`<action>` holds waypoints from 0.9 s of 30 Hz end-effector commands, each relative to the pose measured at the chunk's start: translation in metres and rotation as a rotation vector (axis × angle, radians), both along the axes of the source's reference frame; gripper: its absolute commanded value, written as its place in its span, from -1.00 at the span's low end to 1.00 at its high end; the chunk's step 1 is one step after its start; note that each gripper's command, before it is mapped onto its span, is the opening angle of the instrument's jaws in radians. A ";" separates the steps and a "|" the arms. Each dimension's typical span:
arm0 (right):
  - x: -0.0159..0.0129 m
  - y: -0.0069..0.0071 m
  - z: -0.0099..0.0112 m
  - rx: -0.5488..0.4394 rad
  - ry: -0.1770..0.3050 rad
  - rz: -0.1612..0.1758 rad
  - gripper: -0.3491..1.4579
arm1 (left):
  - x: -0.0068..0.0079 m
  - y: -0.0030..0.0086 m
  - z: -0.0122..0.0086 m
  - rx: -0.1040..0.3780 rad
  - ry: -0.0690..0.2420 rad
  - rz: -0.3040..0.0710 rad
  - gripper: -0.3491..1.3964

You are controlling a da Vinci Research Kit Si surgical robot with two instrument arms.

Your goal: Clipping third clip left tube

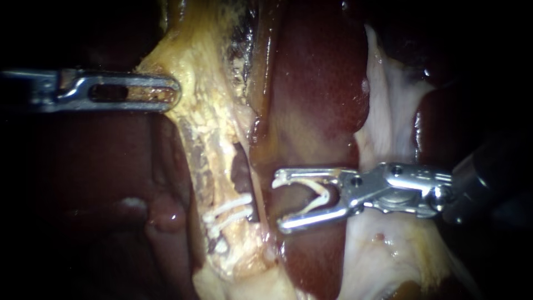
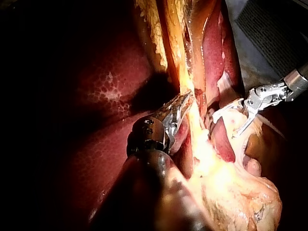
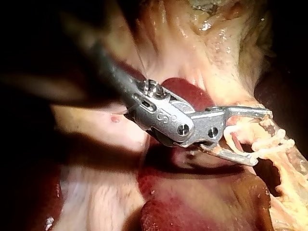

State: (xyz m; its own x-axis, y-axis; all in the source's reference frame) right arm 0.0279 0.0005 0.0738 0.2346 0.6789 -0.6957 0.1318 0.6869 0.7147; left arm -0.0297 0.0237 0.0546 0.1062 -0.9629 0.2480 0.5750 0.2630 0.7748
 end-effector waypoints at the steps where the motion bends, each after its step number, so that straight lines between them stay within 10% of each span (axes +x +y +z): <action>1: 0.0002 0.0001 0.0002 0.004 -0.003 0.001 0.05 | 0.0000 -0.0001 0.0001 -0.001 0.001 0.000 -1.00; 27: 0.0070 0.0017 0.0048 0.201 0.063 -0.030 0.03 | 0.0005 -0.0010 -0.0010 -0.001 0.004 -0.003 -1.00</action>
